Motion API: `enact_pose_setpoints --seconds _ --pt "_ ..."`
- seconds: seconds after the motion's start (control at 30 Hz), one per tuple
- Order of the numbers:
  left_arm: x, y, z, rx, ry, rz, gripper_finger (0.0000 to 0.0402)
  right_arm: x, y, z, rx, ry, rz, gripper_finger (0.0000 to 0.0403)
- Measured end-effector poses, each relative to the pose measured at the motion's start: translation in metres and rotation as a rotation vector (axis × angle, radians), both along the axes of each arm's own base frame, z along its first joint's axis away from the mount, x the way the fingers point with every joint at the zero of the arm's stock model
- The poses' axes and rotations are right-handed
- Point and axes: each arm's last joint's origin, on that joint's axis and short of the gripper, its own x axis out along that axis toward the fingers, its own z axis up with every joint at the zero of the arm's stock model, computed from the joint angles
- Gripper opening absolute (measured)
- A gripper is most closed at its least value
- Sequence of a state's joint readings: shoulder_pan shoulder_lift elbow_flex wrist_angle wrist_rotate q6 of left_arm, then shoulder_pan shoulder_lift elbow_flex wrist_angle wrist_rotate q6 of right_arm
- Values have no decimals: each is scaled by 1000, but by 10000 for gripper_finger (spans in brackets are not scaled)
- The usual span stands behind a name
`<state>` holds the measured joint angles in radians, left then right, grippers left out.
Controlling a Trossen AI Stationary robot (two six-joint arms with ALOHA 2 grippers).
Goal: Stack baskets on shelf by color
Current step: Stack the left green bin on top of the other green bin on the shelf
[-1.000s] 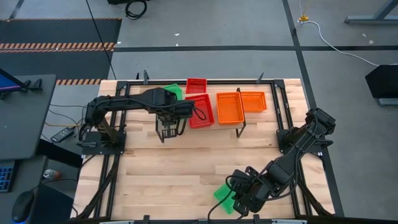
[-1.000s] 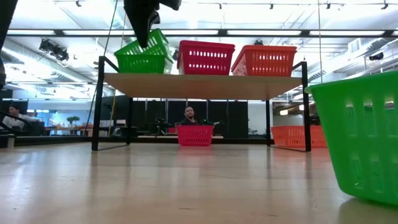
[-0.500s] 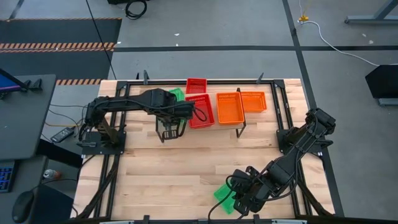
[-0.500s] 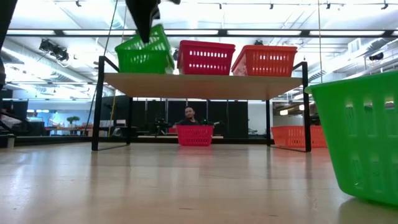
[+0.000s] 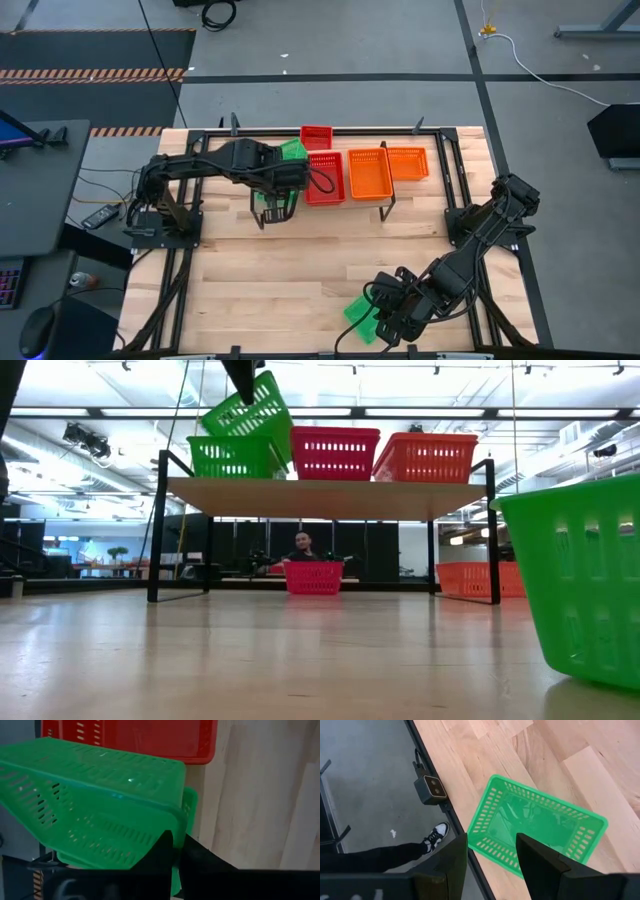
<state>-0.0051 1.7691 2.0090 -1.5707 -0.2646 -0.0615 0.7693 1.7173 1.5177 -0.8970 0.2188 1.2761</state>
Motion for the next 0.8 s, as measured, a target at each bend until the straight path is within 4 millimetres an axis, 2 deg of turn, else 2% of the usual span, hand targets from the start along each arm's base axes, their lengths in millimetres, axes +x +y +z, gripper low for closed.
enact_pose_setpoints --seconds 0.27,0.6,0.8 --pt "-3 1 3 16 -5 -11 12 -1 1 0 4 3 2 174" --pt "-22 6 18 18 -53 3 12 -2 0 -1 -5 12 2 174" --pt "-30 10 2 -31 8 39 12 -2 0 -1 -12 19 2 174"
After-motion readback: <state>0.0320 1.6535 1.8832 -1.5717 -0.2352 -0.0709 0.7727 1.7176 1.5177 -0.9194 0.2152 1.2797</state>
